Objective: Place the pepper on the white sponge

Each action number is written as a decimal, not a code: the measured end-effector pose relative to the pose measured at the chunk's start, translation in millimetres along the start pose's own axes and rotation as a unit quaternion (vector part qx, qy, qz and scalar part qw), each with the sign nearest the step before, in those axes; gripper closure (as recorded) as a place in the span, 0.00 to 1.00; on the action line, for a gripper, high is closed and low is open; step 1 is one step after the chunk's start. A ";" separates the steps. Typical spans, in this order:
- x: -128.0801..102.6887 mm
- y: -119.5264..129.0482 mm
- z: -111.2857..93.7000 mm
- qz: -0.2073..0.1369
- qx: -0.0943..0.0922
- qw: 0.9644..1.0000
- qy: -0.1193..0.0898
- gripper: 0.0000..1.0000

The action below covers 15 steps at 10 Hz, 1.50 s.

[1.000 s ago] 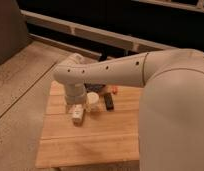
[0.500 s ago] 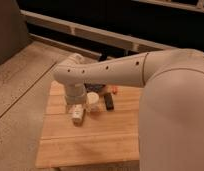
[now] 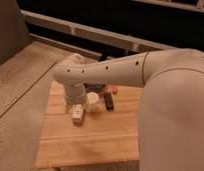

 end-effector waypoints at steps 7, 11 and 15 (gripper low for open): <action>-101.3 -53.4 -82.7 -0.053 0.029 0.980 -0.188 0.35; -108.3 -67.4 -99.8 -0.049 0.009 0.975 -0.217 0.35; -110.7 -99.9 -86.2 -0.027 0.025 0.979 -0.201 0.35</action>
